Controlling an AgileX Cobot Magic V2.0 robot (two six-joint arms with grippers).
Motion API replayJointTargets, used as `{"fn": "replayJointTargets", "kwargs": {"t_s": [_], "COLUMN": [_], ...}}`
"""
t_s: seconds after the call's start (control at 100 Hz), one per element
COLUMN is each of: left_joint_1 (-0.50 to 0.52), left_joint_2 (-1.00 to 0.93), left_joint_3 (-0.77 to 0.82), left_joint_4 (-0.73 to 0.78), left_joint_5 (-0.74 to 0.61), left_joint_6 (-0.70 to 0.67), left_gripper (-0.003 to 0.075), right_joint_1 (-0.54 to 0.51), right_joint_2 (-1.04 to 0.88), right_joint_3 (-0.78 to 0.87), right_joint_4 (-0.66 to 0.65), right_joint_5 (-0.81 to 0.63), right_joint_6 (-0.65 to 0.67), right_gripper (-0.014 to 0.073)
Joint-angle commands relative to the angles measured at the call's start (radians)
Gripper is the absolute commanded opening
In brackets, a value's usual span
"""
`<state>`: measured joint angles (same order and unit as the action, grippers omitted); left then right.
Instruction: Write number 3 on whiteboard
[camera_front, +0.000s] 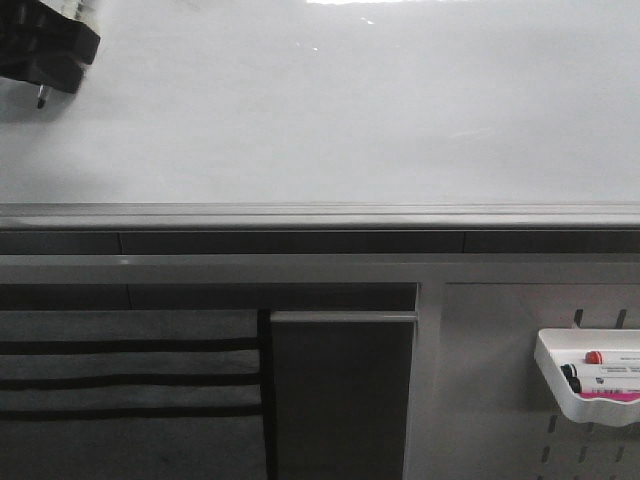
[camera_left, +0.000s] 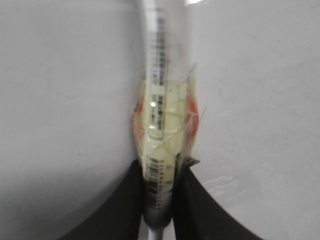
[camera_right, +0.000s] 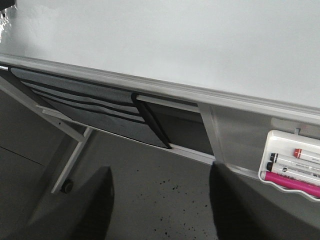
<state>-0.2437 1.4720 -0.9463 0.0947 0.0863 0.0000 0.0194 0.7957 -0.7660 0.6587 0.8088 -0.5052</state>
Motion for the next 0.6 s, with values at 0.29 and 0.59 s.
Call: {"fn": "replayJointTargets", "kwargs": {"t_s": [0.29, 0.59], "left_joint_1": [-0.037, -0.133], "left_joint_2": [-0.187, -0.268], "left_joint_3": [-0.089, -0.150], "left_joint_4": [0.014, -0.407], "left_joint_5": [0.326, 0.841], "left_joint_6": [0.138, 0.609], "left_gripper": [-0.0020, -0.0020], "right_joint_1": [-0.003, 0.023], "right_joint_2": [0.008, 0.157], "right_joint_3": [-0.093, -0.254], "right_joint_4": [0.034, 0.051], "right_joint_5": [0.059, 0.273], "right_joint_6": [-0.060, -0.149], "right_gripper": [0.0378, 0.0378]}}
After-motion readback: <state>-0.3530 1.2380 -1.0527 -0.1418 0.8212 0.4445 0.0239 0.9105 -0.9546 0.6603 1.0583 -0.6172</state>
